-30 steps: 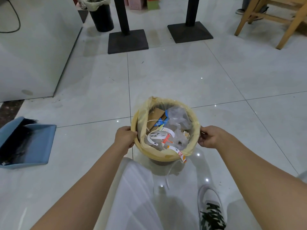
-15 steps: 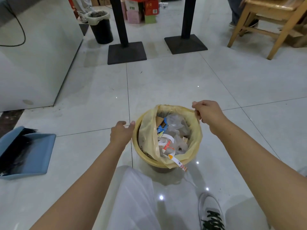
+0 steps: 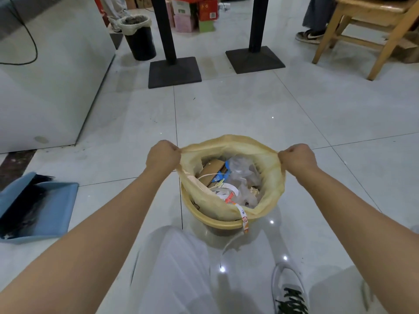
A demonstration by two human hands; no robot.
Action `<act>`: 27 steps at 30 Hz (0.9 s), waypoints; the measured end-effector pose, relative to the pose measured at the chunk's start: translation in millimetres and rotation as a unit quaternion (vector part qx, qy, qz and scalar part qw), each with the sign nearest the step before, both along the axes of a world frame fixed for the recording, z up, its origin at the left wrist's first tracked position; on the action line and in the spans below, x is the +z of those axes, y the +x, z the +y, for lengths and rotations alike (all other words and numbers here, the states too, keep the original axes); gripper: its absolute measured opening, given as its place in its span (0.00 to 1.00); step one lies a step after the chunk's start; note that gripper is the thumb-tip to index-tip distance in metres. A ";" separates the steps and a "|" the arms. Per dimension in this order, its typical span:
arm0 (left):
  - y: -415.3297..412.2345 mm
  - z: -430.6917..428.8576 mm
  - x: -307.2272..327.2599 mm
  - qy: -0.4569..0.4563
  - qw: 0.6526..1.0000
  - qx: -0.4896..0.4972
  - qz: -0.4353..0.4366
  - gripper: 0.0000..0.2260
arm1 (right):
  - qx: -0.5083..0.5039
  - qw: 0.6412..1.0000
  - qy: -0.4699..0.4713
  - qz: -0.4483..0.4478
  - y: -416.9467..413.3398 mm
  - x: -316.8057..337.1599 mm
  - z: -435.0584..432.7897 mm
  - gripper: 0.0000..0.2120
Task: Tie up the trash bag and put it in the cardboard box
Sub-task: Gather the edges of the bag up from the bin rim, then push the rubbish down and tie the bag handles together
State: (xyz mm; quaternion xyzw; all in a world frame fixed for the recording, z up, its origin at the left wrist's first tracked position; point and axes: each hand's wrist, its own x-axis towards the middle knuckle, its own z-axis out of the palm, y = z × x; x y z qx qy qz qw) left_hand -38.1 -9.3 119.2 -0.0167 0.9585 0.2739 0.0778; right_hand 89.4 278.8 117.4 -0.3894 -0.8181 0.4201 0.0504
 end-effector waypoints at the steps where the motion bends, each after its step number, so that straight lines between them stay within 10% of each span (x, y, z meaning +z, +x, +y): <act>1: -0.7 -10.7 -1.2 0.019 1.000 0.003 -0.001 0.09 | -0.006 1.000 -0.011 0.000 0.7 0.2 2.6 0.08; 10: 3.7 -33.3 -17.0 0.037 0.999 0.004 0.000 0.12 | 0.019 0.997 0.047 0.054 0.0 6.0 -12.2 0.09; 15: 49.2 0.1 -0.7 -0.056 0.899 -0.310 0.304 0.13 | 0.049 0.990 0.108 0.076 18.7 21.2 -43.0 0.16; 18: 86.3 21.7 -7.0 -0.076 0.823 -0.509 0.240 0.17 | 0.041 0.998 0.045 0.029 52.3 23.4 -59.9 0.13; 22: 108.3 24.5 -20.3 -0.193 0.823 -0.506 0.170 0.24 | 0.197 0.957 -0.001 -0.213 102.7 3.9 -104.1 0.20; 27: 112.7 18.1 -14.6 -0.235 0.829 -0.476 0.174 0.13 | 0.200 0.953 0.133 -0.184 114.4 -36.1 -154.1 0.13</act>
